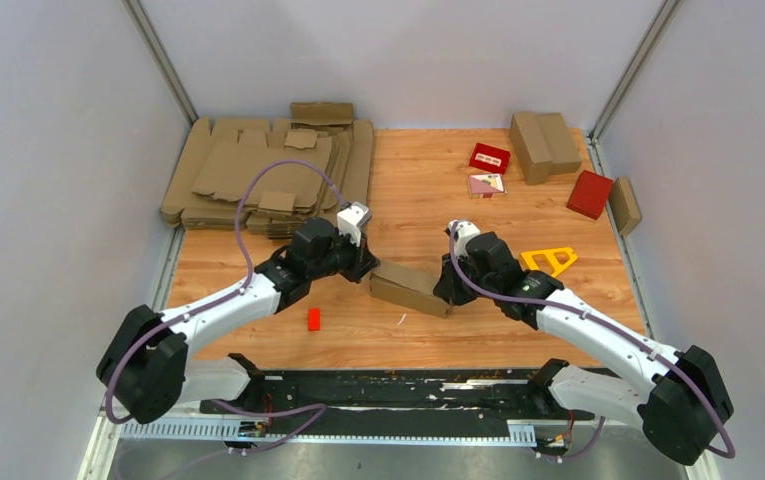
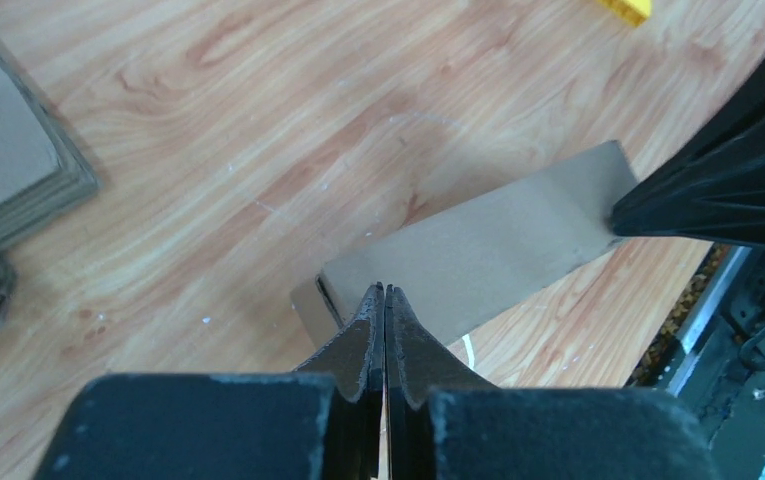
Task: Fold the paper box
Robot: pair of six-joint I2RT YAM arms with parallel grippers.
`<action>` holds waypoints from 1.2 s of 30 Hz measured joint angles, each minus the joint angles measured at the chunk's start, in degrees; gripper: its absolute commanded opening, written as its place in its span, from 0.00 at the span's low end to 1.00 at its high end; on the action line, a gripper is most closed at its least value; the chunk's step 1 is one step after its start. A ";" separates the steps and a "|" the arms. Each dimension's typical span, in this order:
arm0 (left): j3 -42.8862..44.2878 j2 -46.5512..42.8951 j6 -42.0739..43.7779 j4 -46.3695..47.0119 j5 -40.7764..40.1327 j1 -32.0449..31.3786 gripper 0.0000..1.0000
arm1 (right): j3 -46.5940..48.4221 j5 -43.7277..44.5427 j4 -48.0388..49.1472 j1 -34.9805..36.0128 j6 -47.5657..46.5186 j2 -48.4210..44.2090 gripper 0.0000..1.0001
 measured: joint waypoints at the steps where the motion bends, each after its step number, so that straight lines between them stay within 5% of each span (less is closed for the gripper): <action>1: 0.00 0.87 0.04 0.00 0.00 0.07 0.00 | 0.00 0.00 0.00 -0.04 0.00 0.00 0.06; 16: -0.04 7.08 0.11 4.42 1.84 0.52 0.00 | 5.55 3.65 -8.81 -0.70 -1.07 -3.56 0.02; 25: -0.04 7.06 0.37 4.28 1.70 0.57 0.00 | -1.27 4.96 -6.36 -1.36 1.97 -4.46 0.00; 36: -5.68 -5.95 1.42 3.78 1.64 0.74 0.00 | -0.94 3.91 -3.15 -1.40 2.89 -2.14 0.00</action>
